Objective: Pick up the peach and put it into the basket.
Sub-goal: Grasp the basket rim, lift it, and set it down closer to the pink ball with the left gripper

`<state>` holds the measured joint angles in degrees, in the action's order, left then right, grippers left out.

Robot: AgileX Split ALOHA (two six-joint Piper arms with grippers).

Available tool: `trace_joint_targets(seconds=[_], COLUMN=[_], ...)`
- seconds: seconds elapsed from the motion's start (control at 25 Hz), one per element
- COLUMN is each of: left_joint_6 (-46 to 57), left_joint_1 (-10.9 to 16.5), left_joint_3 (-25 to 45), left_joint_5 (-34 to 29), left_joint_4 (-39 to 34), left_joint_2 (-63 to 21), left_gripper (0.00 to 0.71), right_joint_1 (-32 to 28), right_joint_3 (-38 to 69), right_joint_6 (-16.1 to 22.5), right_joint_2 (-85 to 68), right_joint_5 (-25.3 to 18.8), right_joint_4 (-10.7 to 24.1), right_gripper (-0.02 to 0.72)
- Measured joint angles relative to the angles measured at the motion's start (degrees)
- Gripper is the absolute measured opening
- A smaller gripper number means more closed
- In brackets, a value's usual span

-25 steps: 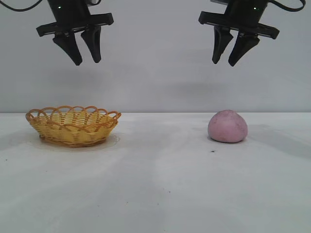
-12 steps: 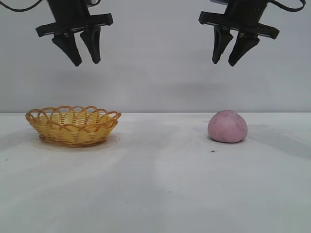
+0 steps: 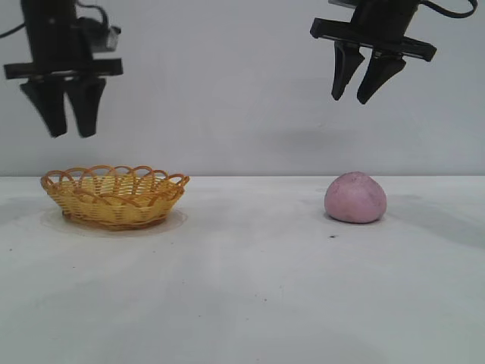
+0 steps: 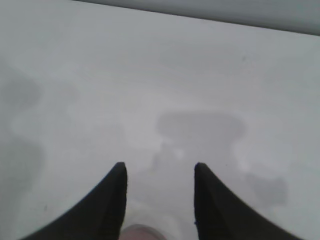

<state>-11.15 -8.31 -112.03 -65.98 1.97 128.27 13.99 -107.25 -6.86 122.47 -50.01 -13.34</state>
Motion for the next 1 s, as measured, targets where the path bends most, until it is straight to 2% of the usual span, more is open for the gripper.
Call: trace_joint_targets(seconds=[0.36,0.44,0.48,0.52,0.56,0.6,0.68,0.72,0.8,0.88,1.0], left_joint_6=[-0.7,-0.8,-1.1,-1.4,-1.6,-1.6,-1.6,-1.6,-2.3,-3.9,-8.7], left_joint_1=[0.0,0.0,0.0,0.0,0.0,0.0,0.4,0.6,1.8,2.8,2.7], left_joint_3=[0.4,0.4,0.4,0.4,0.4,0.4,0.4,0.5,1.9,6.2,16.8], left_joint_5=[0.1,0.2,0.2,0.2,0.3,0.5,0.9,1.0,2.7,5.4,10.7], left_joint_4=[1.1,1.9,2.9,3.7,4.7,5.8,9.9,12.2,18.8,25.9,38.0], left_joint_2=[5.7,6.7,6.8,6.9,6.6,6.4,5.6,5.1,3.3,0.3,-5.2], left_gripper=[0.354,0.246,0.157,0.106,0.071,0.071,0.071,0.000,0.000,0.000,0.000], right_joint_1=[0.0,0.0,0.0,0.0,0.0,0.0,0.0,0.0,0.0,0.0,0.0], right_joint_3=[-0.1,-0.1,-0.1,-0.1,-0.1,-0.1,-0.1,-0.1,-0.1,-0.1,-0.1], right_joint_6=[0.0,0.0,0.0,0.0,0.0,0.0,0.0,0.0,0.0,0.0,0.0], right_joint_2=[0.5,0.5,0.5,0.5,0.5,0.5,0.5,0.5,0.5,0.5,0.5], right_joint_5=[0.0,0.0,0.0,0.0,0.0,0.0,-0.1,-0.2,-0.5,-1.2,-1.7], right_joint_4=[0.0,0.0,0.0,0.0,0.0,0.0,0.4,0.8,1.5,2.2,2.5], right_gripper=[0.255,0.255,0.255,0.255,0.255,0.255,0.255,0.255,0.255,0.255,0.255])
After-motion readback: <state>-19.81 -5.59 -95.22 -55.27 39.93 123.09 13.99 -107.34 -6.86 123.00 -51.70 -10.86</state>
